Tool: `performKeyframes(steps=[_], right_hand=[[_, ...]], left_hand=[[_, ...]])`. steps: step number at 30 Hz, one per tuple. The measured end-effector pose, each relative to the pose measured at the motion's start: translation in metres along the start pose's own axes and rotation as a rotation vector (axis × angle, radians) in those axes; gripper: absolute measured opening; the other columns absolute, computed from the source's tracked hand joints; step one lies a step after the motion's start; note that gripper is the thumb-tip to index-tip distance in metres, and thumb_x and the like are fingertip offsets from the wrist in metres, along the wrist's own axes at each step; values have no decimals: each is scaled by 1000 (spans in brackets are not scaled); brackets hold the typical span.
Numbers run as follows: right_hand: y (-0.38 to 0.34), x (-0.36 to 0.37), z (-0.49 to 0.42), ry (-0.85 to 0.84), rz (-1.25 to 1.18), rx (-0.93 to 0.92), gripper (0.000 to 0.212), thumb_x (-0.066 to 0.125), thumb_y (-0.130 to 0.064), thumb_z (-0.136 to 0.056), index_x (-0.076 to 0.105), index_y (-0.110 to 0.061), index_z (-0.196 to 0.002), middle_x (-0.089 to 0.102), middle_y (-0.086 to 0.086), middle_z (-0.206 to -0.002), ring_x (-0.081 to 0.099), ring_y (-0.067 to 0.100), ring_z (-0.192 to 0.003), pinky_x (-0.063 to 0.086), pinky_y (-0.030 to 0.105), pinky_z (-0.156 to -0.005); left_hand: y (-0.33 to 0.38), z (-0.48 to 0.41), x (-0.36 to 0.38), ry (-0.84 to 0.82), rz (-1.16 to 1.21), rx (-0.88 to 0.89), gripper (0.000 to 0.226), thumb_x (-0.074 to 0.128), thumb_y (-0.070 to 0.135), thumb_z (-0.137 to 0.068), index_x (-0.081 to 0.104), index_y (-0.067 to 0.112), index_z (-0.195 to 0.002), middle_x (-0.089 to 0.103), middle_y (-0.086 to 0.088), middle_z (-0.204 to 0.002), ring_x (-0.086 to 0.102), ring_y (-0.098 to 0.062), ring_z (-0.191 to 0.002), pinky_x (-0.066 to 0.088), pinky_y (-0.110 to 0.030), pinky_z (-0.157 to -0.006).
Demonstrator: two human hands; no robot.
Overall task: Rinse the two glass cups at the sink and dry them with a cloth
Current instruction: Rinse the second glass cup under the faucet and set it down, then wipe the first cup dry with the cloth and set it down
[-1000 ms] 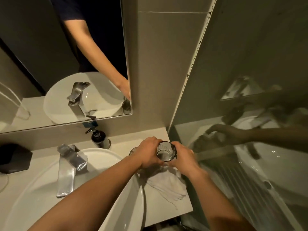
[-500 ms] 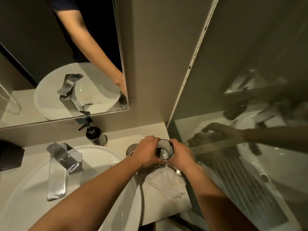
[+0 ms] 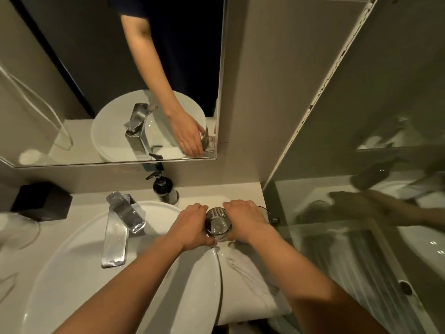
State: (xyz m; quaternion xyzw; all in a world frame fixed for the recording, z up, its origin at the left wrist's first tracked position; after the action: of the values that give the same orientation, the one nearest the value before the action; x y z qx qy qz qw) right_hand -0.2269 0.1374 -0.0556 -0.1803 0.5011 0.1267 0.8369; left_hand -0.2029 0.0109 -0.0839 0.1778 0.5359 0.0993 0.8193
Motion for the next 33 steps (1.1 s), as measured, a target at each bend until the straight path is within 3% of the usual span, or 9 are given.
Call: performKeyframes(steps=[5,10,17,21,23,25,28,31,33], right_hand=[[2,4,-8,46,-2,10,55,85,-43,-72,60,-19,-114,64,4,-109,59,25,-103,40,39,-96],[2,-15,7,140,-73,-4,47,81,-40,-71,62,-23,-111,67,1,-106,61,26,-103,41,37,-90],[-7,-58,78,212,-304,-3,76,85,-35,-66,58,-24,-136,67,-4,-127,60,18,-119,42,38,-107],[-10,-42,105,178,-491,19,78,88,-28,-66,58,-22,-138,67,-6,-129,60,13,-120,46,38,-108],[-4,-23,109,180,-611,61,71,88,-26,-69,61,-22,-135,68,-8,-124,62,8,-115,49,31,-102],[14,-1,112,244,-658,206,49,83,-25,-77,66,-22,-123,69,-9,-107,63,8,-100,49,23,-83],[34,40,106,231,-472,419,20,71,-32,-87,66,-19,-101,66,-7,-86,63,21,-86,45,28,-67],[29,77,87,111,-220,473,45,61,-54,-93,65,-15,-116,73,4,-111,68,26,-106,45,37,-92],[25,93,77,72,-107,489,51,57,-62,-93,65,-16,-114,72,5,-113,66,25,-110,41,39,-96]], left_hand=[[0,-6,3,64,126,22,63,86,55,-61,64,21,-110,63,-1,-103,58,-24,-95,51,-40,-84],[0,6,-11,178,272,69,63,90,42,-66,65,19,-119,66,-2,-114,59,-24,-106,48,-35,-89],[21,69,-39,310,575,157,86,97,24,-63,55,23,-138,59,9,-132,56,-4,-120,37,-8,-99],[24,103,-28,332,707,114,86,98,22,-64,55,26,-138,60,12,-132,55,1,-121,39,-8,-100],[17,115,-19,348,765,57,87,99,28,-62,55,26,-137,60,11,-133,55,-1,-122,42,-14,-103],[8,126,-10,354,817,5,91,97,43,-57,54,31,-136,60,13,-132,56,-1,-123,42,-18,-104],[-8,140,-3,369,844,-53,92,90,54,-51,55,34,-134,62,15,-132,57,-3,-124,43,-22,-106],[-18,153,-3,385,811,-76,89,98,39,-54,56,35,-131,63,17,-131,58,-3,-123,44,-21,-105],[-22,161,-6,407,794,-82,85,101,23,-59,56,39,-129,64,21,-129,58,1,-121,43,-15,-103]])
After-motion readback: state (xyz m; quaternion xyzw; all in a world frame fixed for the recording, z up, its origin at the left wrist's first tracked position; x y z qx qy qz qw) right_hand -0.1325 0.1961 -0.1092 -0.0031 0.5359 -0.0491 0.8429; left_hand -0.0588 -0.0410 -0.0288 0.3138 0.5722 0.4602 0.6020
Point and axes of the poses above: each hand's wrist, its own z-axis away from the middle knuckle, its own x-axis out of the palm, y = z × x, the point moved 8 cm from there along -z, towards the middle knuckle
